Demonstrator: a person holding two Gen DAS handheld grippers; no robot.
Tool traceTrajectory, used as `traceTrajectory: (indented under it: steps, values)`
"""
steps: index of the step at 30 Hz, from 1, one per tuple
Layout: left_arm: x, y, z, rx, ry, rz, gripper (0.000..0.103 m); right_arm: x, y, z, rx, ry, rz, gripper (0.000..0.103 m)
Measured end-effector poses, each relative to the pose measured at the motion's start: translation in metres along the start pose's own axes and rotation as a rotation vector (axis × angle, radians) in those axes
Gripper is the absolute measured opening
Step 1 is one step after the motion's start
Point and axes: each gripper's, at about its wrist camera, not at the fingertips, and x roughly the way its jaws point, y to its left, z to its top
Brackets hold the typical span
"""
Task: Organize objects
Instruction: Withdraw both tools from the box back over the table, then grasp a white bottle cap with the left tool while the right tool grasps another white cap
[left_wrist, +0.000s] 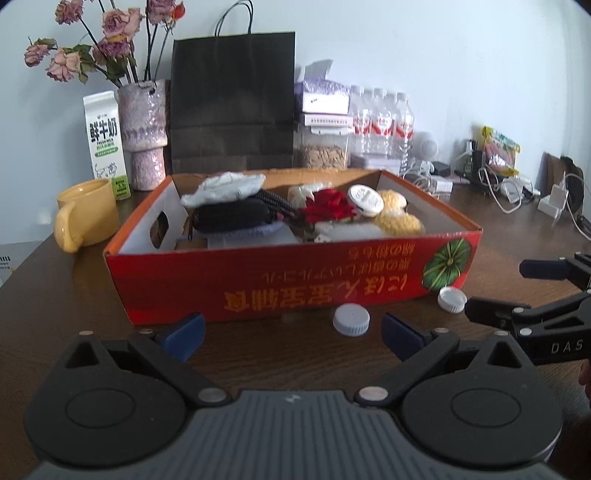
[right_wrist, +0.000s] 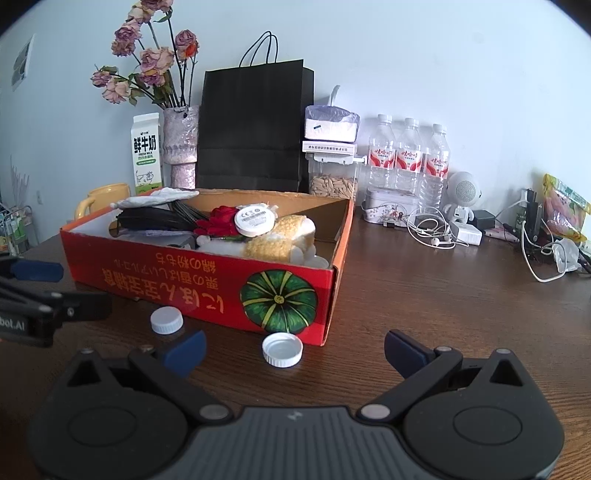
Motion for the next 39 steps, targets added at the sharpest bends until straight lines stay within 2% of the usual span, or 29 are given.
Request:
traceTrajectory:
  steps: [11,16,19,21,22,23,32,39]
  values:
    - [0.038,-0.020,0.004,0.003,0.094,0.002,0.103,0.005,-0.010,-0.002,0.064,0.016,-0.034,0.103]
    - [0.051,-0.027,0.008,-0.025,0.110,0.015,0.090,0.006,-0.009,-0.003,0.064,0.021,-0.035,0.103]
    - [0.054,-0.031,0.009,-0.033,0.113,-0.008,0.078,0.008,-0.009,-0.003,0.064,0.030,-0.034,0.103]
    - [0.053,-0.035,0.009,-0.021,0.104,-0.008,0.059,0.010,-0.009,-0.003,0.066,0.040,-0.036,0.103]
    - [0.052,-0.036,0.008,-0.017,0.098,-0.012,0.041,0.010,-0.009,-0.003,0.066,0.040,-0.036,0.103]
    - [0.051,-0.036,0.008,-0.018,0.095,-0.019,0.029,0.010,-0.009,-0.003,0.067,0.042,-0.037,0.103]
    - [0.046,-0.030,0.008,-0.046,0.077,-0.065,0.029,0.017,-0.006,-0.003,0.066,0.074,-0.045,0.103]
    - [0.038,-0.019,0.009,-0.058,0.051,-0.083,0.029,0.030,-0.002,-0.001,0.069,0.130,-0.046,0.103]
